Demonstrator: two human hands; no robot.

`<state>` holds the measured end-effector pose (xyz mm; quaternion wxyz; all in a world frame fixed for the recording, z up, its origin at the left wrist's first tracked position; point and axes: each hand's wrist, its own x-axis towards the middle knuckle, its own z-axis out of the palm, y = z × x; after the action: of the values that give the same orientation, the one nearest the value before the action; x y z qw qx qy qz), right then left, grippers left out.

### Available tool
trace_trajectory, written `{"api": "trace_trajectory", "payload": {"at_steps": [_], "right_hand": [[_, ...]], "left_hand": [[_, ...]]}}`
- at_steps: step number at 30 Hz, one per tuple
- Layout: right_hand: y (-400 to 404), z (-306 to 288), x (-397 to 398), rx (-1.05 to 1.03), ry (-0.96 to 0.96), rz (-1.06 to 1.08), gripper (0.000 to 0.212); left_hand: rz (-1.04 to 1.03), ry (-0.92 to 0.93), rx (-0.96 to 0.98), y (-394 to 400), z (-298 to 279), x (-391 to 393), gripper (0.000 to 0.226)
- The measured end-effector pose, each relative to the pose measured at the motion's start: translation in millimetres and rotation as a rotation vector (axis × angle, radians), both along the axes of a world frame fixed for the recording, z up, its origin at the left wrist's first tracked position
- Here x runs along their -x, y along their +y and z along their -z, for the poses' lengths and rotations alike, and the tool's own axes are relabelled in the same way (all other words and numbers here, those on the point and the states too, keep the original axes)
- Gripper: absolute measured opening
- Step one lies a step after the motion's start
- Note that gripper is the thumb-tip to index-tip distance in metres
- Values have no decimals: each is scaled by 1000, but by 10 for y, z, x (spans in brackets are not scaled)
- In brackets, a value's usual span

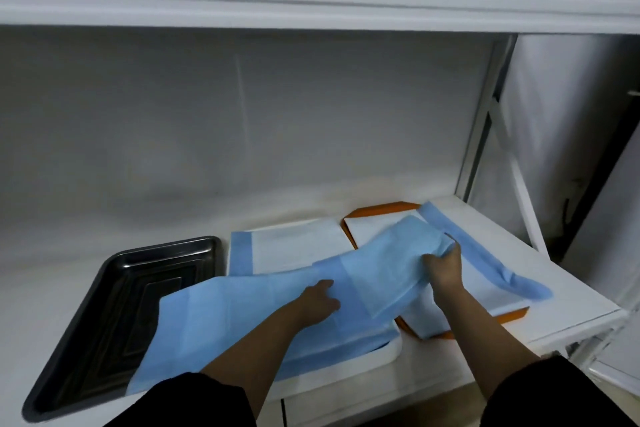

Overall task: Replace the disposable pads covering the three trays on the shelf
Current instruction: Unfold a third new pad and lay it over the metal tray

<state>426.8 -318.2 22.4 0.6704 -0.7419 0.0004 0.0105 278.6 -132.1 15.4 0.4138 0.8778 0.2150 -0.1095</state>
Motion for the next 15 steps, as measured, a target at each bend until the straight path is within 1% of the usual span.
{"api": "trace_trajectory", "payload": {"at_steps": [1,2,3,4,5,6,7,8,10,11,12,14,15], "right_hand": [[-50,100,-23,11,48,13,55],[-81,186,-44,48,57,50,58],[-107,208,-7,91,59,189,59],[-152,143,73,91,18,274,62],[-174,166,66,251,-54,406,67],[-154,158,117,415,-5,410,72],[-121,160,168,569,18,363,75],[-79,181,221,661,12,288,76],[23,177,328,882,-97,152,68],[66,214,351,981,-191,15,63],[149,218,415,1002,-249,-159,63],[354,243,576,1023,-235,-492,72],[464,265,652,1058,-226,-610,77]], "left_hand": [[5,25,-9,-11,52,-7,64],[7,51,-20,-13,84,-9,65],[12,70,-30,-13,115,-15,66],[12,81,-34,-9,121,-15,67],[11,83,-35,-3,121,-15,68],[12,86,-33,7,120,-9,67],[17,91,-28,19,120,-8,67],[19,96,-21,34,121,-5,65],[13,91,12,69,118,-1,63],[7,80,36,74,108,2,62],[-3,71,63,83,103,5,61],[-43,38,150,78,85,-2,59],[-82,21,214,57,64,-7,55]]}}
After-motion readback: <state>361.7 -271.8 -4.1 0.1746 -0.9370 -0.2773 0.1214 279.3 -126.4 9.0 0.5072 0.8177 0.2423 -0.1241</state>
